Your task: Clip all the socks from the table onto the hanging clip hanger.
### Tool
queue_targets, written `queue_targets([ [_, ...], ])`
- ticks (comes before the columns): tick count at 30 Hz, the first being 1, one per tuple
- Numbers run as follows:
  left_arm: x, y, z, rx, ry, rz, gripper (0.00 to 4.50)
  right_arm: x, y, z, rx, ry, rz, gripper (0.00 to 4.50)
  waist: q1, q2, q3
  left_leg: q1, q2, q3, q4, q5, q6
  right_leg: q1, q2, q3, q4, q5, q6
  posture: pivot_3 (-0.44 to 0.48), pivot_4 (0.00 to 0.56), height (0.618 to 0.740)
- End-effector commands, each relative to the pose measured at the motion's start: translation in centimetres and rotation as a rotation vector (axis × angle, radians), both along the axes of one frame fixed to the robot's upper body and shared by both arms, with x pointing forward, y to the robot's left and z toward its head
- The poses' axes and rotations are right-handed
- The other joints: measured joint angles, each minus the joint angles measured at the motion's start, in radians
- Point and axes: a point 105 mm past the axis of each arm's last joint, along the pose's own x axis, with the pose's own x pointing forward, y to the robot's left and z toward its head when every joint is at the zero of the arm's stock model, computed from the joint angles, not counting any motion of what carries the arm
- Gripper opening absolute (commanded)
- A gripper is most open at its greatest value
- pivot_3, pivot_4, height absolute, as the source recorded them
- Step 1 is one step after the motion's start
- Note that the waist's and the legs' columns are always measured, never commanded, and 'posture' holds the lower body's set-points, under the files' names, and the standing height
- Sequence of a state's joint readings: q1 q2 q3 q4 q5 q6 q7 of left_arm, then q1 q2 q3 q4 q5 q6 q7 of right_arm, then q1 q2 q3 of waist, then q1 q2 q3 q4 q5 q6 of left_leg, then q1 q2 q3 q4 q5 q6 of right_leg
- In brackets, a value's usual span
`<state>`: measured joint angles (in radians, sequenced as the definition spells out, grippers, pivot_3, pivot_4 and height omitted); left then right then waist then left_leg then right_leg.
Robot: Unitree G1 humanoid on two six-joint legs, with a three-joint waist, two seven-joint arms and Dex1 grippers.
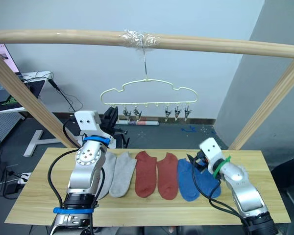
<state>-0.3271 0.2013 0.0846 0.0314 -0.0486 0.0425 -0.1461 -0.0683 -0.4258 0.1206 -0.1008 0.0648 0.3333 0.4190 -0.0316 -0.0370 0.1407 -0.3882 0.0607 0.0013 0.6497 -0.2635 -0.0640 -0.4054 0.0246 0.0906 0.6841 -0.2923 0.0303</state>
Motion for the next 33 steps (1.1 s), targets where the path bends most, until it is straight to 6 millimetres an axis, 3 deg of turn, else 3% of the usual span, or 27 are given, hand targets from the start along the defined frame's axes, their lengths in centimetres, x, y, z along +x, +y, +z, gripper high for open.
queue_targets([
  [1, -0.6, 0.3, 1.6, 0.01, -0.048, -0.008, 0.0, 1.0, -2.6, -0.9, 0.006, -0.004, -0.152, 4.5, 0.0, 0.0, 0.004, 0.001, 0.0, 0.0, 0.0, 0.0, 0.0, 0.0, 0.001, 0.0, 0.001, 0.0, 0.0, 0.005, 0.175, 0.7],
  [4, -0.7, 0.4, 1.7, 0.014, -0.043, -0.008, 0.0, 1.2, -3.4, -1.9, 0.005, 0.02, -0.21, 4.5, 0.002, 0.002, 0.01, 0.001, 0.0, 0.0, 0.001, 0.0, 0.0, 0.0, 0.001, 0.0, 0.002, 0.0, 0.0, 0.008, 0.185, 0.7],
  [15, -1.2, 1.0, 1.4, 0.039, -0.005, -0.018, 0.0, 2.3, -3.0, -5.3, 0.112, 0.16, -0.284, 4.5, -0.001, 0.007, 0.05, 0.002, 0.0, 0.0, 0.013, 0.0, 0.0, 0.0, 0.002, 0.003, 0.013, -0.002, 0.003, 0.02, 0.218, 0.7],
  [21, -1.3, 1.5, 1.1, 0.044, 0.006, -0.01, 0.0, 2.3, -3.1, -5.9, 0.136, 0.183, -0.32, 4.5, -0.001, 0.007, 0.055, 0.002, 0.001, 0.001, 0.013, 0.0, 0.0, 0.0, 0.002, 0.003, 0.013, -0.002, 0.004, 0.03, 0.219, 0.7],
  [23, -1.2, 1.8, 0.8, 0.046, 0.011, -0.005, 0.0, 2.2, -3.3, -6.3, 0.139, 0.199, -0.333, 3.96, -0.001, 0.007, 0.056, 0.002, 0.001, 0.001, 0.013, 0.0, 0.0, 0.0, 0.002, 0.003, 0.013, -0.002, 0.003, 0.03, 0.219, 0.7],
  [33, -1.3, 2.6, 0.5, 0.027, 0.04, -0.02, 0.0, 2.1, -2.6, -5.6, 0.15, 0.167, -0.282, 0.35, -0.003, 0.007, 0.057, 0.002, 0.001, 0.001, 0.012, 0.0, 0.0, 0.0, 0.002, 0.003, 0.013, -0.002, 0.005, 0.031, 0.216, 0.7],
])
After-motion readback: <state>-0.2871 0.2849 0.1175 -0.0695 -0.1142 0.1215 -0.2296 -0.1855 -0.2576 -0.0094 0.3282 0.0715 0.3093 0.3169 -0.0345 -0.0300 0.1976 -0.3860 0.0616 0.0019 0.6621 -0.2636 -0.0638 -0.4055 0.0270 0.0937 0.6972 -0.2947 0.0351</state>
